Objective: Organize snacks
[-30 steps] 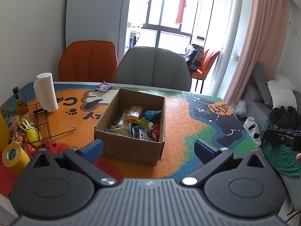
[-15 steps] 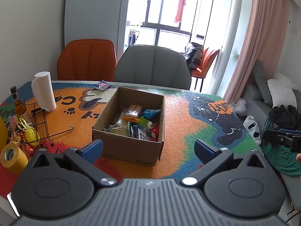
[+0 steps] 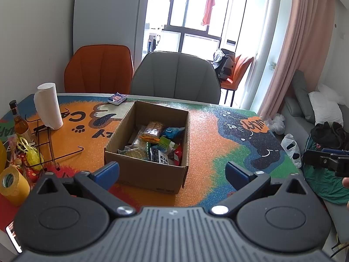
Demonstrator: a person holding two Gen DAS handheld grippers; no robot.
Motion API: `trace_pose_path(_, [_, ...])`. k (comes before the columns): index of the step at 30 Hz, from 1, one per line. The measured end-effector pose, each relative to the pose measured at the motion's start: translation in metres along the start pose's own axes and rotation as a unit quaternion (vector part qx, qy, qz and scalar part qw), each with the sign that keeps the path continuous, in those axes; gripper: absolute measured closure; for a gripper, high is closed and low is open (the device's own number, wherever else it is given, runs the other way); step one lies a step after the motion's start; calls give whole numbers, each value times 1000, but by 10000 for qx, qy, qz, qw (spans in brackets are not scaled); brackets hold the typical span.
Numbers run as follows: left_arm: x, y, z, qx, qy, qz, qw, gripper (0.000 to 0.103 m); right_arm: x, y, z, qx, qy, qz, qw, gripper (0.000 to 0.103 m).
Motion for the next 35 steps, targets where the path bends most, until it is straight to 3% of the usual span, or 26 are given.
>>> trace_pose_path(35, [1, 0, -5, -13, -88, -46, 9999, 0, -1, 5, -3, -7, 97, 63, 9999, 0])
Point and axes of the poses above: each gripper's, at about its wrist camera, not at the fingertips, and z roughly against the way its jaws point, x to its right, y to its top, the point moved 1 cm from there along -z, roughly the way its jaws point, and after that the axes turned 1 degree about -y, right-handed, at the moved point
